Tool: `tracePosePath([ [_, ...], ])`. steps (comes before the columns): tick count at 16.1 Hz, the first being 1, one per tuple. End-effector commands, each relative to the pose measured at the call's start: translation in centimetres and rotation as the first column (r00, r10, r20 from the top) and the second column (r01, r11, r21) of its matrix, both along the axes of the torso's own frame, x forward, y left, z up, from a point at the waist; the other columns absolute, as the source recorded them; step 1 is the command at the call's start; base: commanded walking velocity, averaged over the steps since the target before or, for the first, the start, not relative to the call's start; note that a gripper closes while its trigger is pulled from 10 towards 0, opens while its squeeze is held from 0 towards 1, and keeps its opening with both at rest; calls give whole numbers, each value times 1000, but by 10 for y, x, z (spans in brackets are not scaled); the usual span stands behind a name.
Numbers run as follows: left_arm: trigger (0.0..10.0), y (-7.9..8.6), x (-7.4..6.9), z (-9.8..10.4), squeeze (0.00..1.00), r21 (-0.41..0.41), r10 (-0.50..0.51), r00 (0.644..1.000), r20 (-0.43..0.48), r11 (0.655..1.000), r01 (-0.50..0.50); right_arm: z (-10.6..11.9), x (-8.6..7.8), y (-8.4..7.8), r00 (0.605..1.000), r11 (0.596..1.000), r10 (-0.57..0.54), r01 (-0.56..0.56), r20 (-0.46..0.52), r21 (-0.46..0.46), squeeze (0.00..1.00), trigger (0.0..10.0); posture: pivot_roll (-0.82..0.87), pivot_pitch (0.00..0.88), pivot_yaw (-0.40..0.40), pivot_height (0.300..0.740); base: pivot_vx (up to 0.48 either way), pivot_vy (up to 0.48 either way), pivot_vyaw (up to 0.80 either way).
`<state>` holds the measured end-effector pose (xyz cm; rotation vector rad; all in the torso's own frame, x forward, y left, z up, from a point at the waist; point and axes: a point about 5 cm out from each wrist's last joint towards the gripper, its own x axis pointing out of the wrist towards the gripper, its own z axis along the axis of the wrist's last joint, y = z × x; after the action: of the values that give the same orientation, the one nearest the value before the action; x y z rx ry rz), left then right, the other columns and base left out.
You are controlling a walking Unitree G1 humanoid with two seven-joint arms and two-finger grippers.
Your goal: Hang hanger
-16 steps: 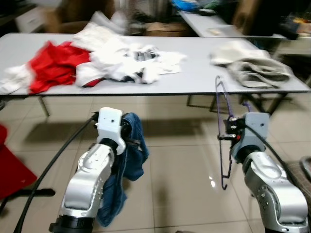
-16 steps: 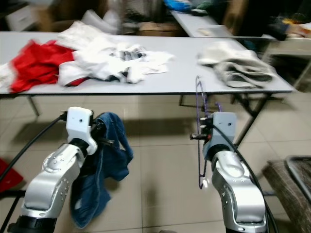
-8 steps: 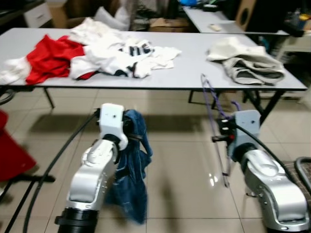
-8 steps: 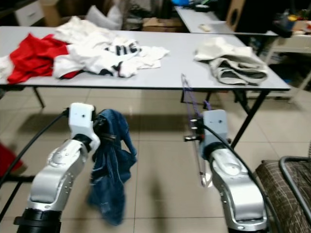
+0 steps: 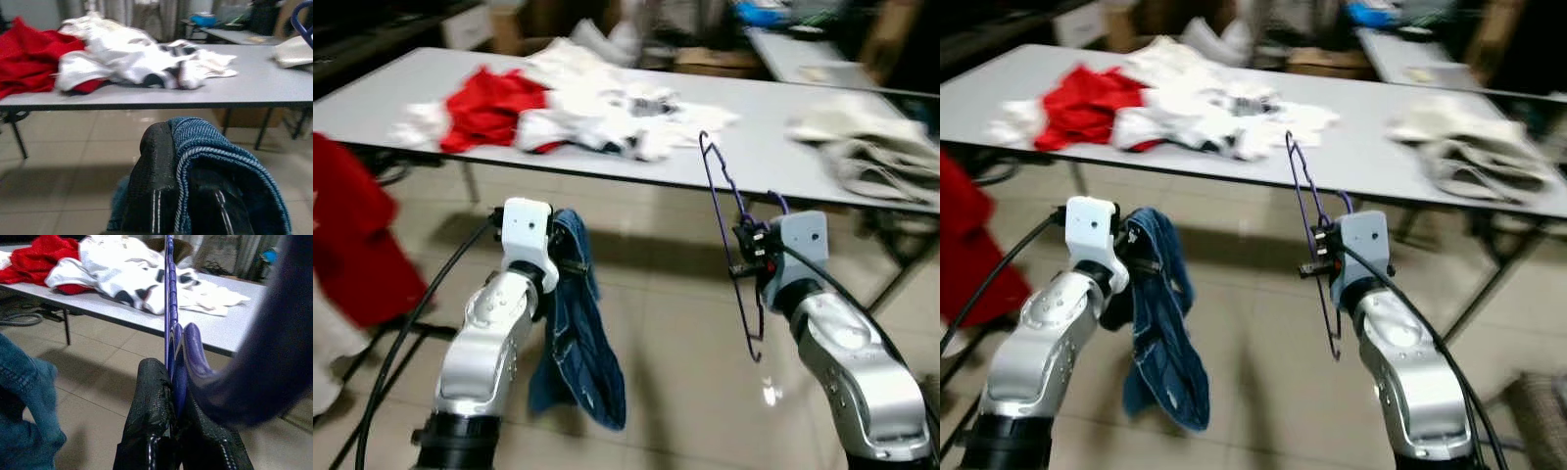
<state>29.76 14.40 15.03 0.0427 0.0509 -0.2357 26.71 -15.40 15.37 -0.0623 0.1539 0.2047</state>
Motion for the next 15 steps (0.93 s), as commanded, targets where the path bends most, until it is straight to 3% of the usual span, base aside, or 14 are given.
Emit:
tracePosePath([
  [1, 10000, -1, 2, 9, 0, 1, -8, 999, 35, 1000, 8, 3, 1, -2, 1000, 1000, -2, 2, 14, -2, 0, 10000, -154, 0, -23, 740, 345, 0, 0],
  [15, 10000, 4, 12, 16, 0, 11, -16, 999, 47, 1000, 16, 4, 9, -1, 999, 1000, 0, 0, 40, -1, 0, 10000, -138, 0, -7, 740, 343, 0, 0],
])
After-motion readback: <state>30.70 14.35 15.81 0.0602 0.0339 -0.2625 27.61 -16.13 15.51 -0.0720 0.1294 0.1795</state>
